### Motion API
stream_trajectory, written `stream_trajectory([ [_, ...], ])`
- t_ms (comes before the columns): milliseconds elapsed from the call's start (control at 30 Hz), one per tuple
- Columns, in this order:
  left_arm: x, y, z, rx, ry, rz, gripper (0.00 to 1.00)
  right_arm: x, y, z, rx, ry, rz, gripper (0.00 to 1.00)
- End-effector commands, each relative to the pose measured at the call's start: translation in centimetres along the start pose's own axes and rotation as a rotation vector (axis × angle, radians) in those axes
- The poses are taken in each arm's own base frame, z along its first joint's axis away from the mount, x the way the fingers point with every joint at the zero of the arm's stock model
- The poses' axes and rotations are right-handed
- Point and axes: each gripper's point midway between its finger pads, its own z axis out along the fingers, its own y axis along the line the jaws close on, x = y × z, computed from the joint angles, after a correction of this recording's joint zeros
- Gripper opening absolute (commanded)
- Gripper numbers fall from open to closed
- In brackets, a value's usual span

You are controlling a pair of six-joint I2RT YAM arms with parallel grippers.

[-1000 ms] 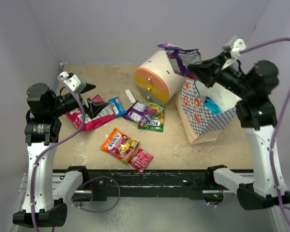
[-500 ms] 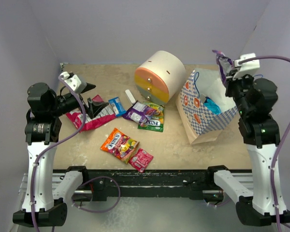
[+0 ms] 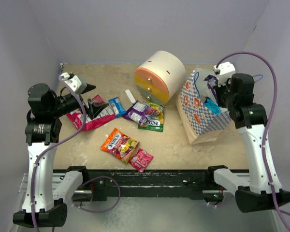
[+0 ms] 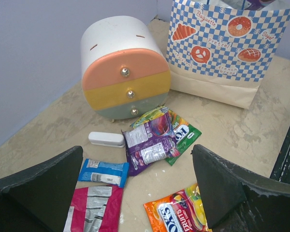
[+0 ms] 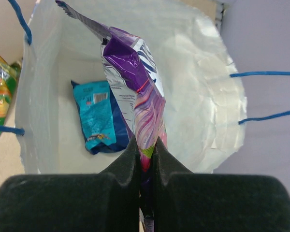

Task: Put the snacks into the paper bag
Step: Place the snack in the paper bag.

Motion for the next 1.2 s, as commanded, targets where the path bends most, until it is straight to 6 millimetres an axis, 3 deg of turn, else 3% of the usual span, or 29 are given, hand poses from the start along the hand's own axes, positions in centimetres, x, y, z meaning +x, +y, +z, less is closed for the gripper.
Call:
stream_trajectory([
  [0,-0.9,-0.2,-0.3,0.005,-0.030,0.050,0.98,-0.7,0.4,1.4,-0.051,0.036,-0.062,0.00],
  [233,-0.7,-0.4,-0.3,0.009,-0.029,0.053,0.98,1.2,2.0,3.0,-0.212,0.182,-0.218,0.00],
  [667,-0.4,-0.5,-0.4,0.012,-0.028,0.055,0.99,6.0,3.5,2.0,-0.391,0.365,-0.370,0.00],
  [933,-0.3,-0.5,-0.4,0.010,-0.028,0.052,0.99,8.6,4.8,2.7,-0.445,0.443,-0.352,0.08],
  [1167,-0.1,-0.4,-0.3,0.009,-0.024,0.057,0.99,10.0,5.0,3.0,-0.427,0.462,-0.333,0.22],
])
